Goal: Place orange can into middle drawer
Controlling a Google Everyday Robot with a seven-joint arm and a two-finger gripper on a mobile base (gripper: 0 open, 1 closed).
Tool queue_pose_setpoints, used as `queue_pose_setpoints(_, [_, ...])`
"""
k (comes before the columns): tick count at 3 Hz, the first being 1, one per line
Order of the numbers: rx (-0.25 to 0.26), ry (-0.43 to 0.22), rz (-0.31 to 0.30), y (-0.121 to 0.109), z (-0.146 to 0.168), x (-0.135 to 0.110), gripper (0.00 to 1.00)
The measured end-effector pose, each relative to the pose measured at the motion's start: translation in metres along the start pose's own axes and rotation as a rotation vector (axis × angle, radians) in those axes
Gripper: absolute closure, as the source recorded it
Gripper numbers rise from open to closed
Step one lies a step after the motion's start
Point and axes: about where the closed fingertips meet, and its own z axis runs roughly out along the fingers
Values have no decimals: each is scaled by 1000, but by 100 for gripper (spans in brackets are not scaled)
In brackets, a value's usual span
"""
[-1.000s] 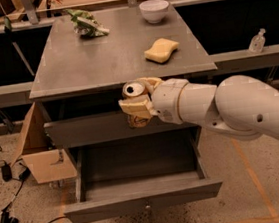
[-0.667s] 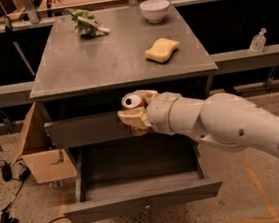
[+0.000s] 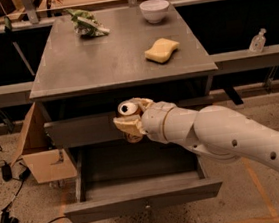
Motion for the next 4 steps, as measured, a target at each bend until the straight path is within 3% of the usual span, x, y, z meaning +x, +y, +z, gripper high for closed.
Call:
queue_pose_setpoints(2, [99,52,49,9,0,101,100])
queue_pose_setpoints(3, [146,49,46,9,6,150,100])
queue_pose_setpoints(4, [216,33,86,-4,18,207,100])
